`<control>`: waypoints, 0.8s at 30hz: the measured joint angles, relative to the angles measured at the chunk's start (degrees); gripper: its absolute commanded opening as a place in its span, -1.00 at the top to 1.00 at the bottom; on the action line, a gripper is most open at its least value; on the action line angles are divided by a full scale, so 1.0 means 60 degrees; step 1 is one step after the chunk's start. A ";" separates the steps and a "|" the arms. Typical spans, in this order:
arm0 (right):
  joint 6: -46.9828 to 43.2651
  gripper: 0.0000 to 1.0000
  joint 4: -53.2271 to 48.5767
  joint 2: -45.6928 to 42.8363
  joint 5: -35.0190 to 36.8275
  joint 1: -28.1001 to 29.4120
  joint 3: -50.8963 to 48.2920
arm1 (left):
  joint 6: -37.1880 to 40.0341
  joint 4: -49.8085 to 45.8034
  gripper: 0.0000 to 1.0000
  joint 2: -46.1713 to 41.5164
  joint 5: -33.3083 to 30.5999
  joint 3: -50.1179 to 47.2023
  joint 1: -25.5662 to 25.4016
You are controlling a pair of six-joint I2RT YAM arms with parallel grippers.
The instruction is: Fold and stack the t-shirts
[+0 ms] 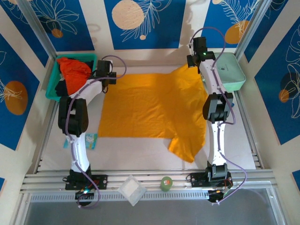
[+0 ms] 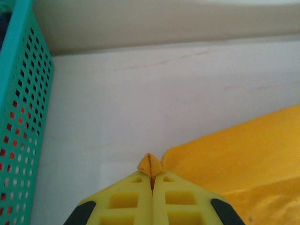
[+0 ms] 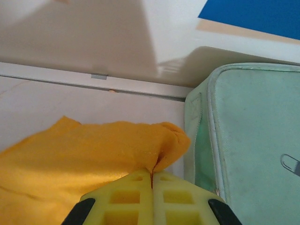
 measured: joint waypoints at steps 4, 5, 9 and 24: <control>0.0040 1.00 0.0025 0.0106 -0.0018 -0.0080 0.0164 | 0.0153 0.0036 1.00 0.0080 -0.0127 0.0335 0.0000; 0.0087 1.00 0.0066 0.0084 -0.0047 -0.0109 0.0164 | 0.0175 0.0073 1.00 0.0080 -0.0164 0.0361 0.0000; 0.0317 1.00 0.0237 -0.0284 -0.0193 -0.0171 -0.0426 | 0.0186 0.0051 1.00 0.0080 -0.0266 0.0350 0.0000; 0.1559 1.00 0.2073 -0.5326 -0.0736 -0.0149 -0.7668 | 0.0350 -0.0106 1.00 -0.0382 -0.0331 -0.1042 0.0047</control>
